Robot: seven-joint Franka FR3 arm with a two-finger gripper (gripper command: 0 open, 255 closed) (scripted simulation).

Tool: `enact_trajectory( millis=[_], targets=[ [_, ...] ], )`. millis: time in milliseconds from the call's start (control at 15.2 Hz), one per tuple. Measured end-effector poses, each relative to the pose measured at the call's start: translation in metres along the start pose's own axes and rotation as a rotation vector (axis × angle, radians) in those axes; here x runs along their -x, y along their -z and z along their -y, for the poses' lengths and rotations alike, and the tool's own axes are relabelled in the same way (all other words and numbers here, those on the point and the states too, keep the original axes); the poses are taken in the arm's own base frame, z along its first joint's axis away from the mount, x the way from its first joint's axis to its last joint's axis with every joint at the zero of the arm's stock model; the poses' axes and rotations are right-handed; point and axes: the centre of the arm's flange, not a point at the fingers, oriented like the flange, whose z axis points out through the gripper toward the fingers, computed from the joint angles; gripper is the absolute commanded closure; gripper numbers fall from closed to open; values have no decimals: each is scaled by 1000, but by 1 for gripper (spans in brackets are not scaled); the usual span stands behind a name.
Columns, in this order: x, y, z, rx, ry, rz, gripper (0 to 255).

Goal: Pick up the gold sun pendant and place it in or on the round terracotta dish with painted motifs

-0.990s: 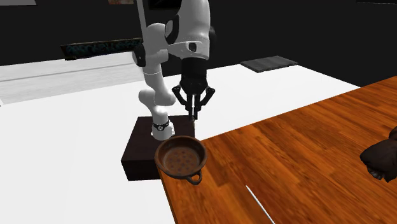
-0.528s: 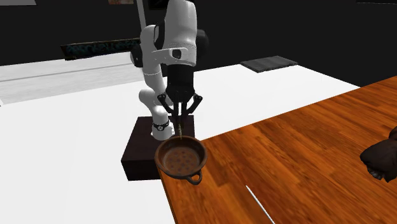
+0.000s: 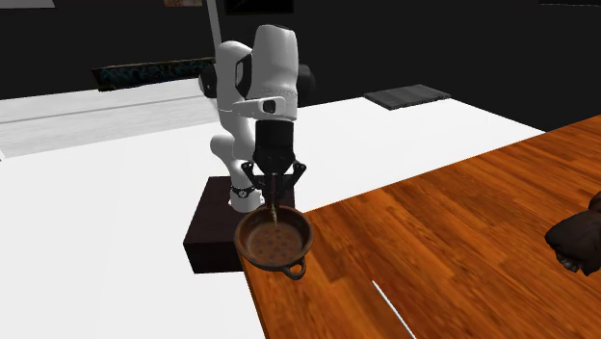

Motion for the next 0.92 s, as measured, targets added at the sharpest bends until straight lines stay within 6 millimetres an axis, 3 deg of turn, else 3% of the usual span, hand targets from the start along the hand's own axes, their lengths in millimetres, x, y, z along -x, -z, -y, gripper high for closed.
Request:
enact_trajectory(
  millis=[462,858,924],
  targets=[
    [17,-28,4,0,0,0,255],
    [19,-31,4,0,0,0,255],
    [19,-31,4,0,0,0,0]
  ],
)
